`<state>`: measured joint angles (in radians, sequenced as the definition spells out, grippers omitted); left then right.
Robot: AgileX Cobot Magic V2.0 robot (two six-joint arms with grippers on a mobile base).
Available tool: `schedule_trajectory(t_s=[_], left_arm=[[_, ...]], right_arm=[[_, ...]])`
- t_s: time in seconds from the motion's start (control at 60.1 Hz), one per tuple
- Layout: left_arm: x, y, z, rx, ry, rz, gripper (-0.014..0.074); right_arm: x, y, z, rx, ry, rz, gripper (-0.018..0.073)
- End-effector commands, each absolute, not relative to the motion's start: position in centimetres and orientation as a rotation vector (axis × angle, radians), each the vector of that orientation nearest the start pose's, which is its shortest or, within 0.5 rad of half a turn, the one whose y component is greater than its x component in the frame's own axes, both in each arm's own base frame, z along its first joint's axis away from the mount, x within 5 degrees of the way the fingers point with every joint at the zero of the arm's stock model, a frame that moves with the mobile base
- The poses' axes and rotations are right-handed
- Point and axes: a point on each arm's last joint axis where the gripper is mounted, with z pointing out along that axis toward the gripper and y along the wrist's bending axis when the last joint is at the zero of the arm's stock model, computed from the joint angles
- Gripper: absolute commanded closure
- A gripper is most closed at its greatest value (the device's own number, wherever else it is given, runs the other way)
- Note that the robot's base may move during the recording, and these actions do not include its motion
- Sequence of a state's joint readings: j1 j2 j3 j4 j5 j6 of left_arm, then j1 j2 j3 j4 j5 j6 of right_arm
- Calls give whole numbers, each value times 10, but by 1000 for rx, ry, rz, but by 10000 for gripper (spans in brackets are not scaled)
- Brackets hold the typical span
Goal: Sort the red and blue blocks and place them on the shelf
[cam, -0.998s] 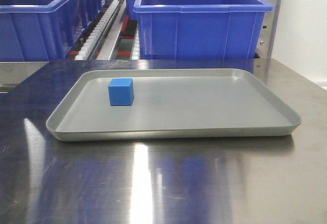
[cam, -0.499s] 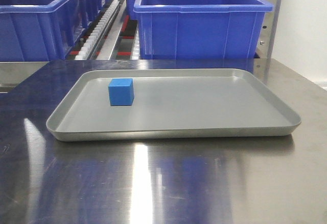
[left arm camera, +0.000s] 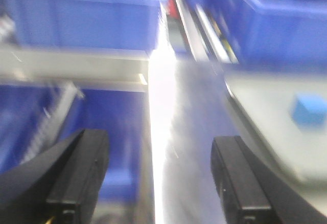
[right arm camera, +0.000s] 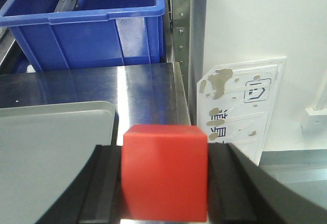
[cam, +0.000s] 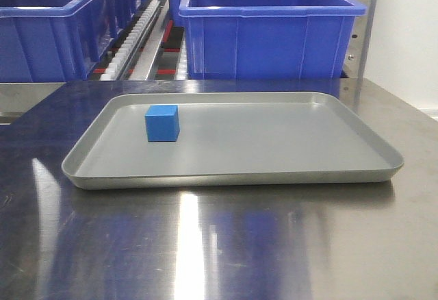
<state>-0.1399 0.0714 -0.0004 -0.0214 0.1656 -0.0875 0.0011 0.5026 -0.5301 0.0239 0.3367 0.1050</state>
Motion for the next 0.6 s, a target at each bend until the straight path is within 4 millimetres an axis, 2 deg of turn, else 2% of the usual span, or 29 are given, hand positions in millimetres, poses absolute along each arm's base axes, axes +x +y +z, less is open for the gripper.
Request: schedule_trajectory(t_s=[0.0, 0.116, 0.316, 0.449, 0.582], left_arm=[[69, -14, 218, 68, 1713, -235, 511], [84, -22, 249, 124, 1765, -274, 511], [109, -30, 300, 130, 1724, -286, 511], [124, -31, 315, 111, 1711, -272, 511], [139, -32, 313, 93, 1711, -257, 511]], right_arm=[[107, 0, 340, 99, 1671, 86, 501], [107, 0, 340, 99, 1671, 86, 501], [107, 0, 340, 99, 1671, 86, 501], [107, 0, 340, 99, 1671, 86, 501], [107, 0, 340, 99, 1671, 86, 501]])
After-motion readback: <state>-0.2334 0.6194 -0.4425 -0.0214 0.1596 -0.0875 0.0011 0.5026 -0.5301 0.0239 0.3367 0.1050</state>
